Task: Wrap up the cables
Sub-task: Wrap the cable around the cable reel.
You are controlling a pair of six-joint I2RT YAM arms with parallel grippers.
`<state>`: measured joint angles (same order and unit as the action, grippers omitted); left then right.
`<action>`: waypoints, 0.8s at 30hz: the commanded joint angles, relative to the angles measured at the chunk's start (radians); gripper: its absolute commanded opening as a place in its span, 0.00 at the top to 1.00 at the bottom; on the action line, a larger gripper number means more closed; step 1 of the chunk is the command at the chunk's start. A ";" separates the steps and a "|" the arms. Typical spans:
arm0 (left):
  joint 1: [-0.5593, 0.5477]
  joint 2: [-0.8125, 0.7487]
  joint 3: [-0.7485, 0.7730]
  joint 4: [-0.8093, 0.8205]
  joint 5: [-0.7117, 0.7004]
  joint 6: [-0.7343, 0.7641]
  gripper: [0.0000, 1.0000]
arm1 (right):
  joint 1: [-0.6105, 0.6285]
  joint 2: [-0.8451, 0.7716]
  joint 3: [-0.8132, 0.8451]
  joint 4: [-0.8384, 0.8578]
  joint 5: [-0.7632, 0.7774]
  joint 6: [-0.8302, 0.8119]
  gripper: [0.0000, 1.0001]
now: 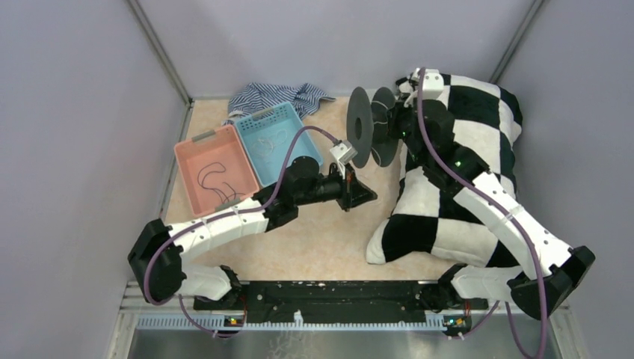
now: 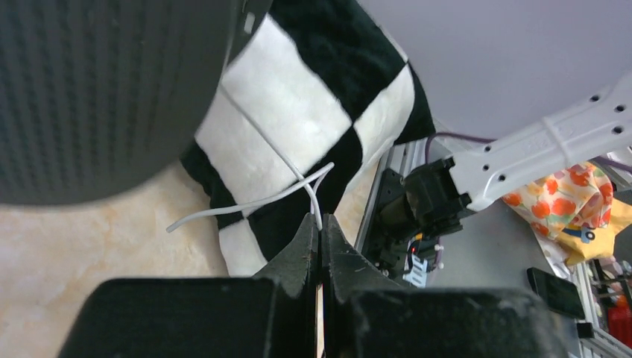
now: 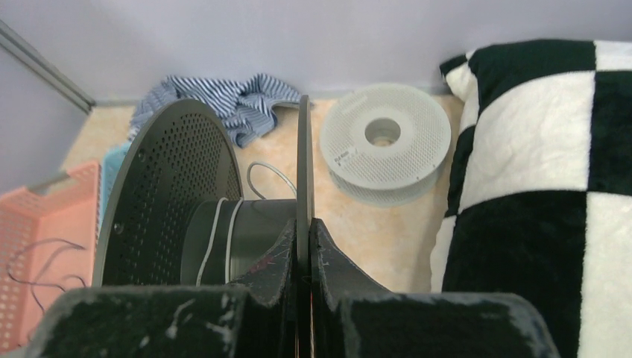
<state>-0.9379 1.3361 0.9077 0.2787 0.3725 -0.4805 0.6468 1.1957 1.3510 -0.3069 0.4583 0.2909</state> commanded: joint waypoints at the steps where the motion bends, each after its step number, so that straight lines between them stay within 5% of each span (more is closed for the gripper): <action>1: -0.004 -0.058 0.126 -0.059 -0.013 0.065 1.00 | 0.008 0.010 -0.012 0.045 -0.049 -0.030 1.00; 24: 0.025 0.016 0.373 -0.030 -0.098 0.189 1.00 | 0.028 -0.124 -0.191 -0.051 -0.256 -0.017 1.00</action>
<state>-0.9237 1.3540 1.2156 0.1478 0.2897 -0.3077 0.6575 1.1213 1.1706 -0.3885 0.2440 0.2813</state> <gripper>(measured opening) 0.012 0.020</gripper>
